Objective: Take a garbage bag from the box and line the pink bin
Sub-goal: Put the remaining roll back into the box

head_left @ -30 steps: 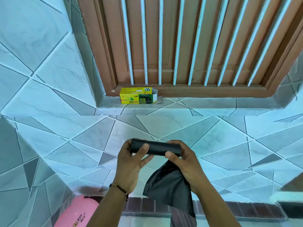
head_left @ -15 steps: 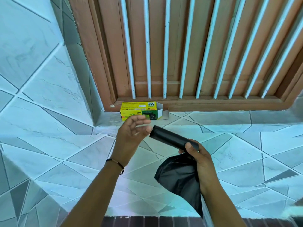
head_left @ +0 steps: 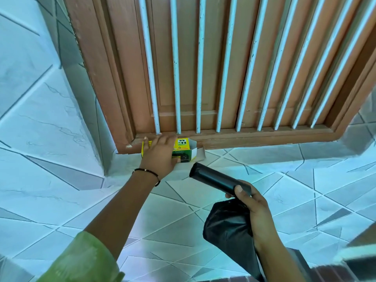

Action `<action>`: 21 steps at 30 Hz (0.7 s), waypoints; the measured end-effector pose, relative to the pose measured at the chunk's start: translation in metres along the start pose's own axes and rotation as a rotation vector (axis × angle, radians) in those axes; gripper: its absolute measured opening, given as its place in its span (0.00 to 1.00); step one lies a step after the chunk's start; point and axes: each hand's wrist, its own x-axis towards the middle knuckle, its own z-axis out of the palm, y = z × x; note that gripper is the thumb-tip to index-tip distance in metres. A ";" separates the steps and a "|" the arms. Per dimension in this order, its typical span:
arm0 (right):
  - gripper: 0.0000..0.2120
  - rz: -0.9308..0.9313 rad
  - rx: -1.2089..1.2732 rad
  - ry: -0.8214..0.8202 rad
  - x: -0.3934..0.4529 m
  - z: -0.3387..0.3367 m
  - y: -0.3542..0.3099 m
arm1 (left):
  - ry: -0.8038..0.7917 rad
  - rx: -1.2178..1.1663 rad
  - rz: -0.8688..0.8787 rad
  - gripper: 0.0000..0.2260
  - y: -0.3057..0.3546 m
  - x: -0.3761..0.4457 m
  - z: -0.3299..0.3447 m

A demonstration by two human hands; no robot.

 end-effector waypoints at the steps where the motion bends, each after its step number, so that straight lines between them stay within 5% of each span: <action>1: 0.29 -0.002 0.005 0.005 -0.001 -0.001 0.000 | 0.021 -0.007 0.009 0.30 -0.001 -0.002 -0.001; 8: 0.32 -0.219 -0.038 0.062 -0.017 -0.007 -0.017 | 0.346 -0.335 0.109 0.27 0.001 -0.057 -0.014; 13: 0.16 -0.550 -0.119 0.098 -0.036 -0.008 -0.042 | 0.195 -0.540 0.093 0.28 0.017 -0.100 -0.009; 21: 0.19 -0.654 -0.471 0.038 -0.065 -0.036 -0.026 | 0.100 -0.620 -0.053 0.28 0.046 -0.147 -0.001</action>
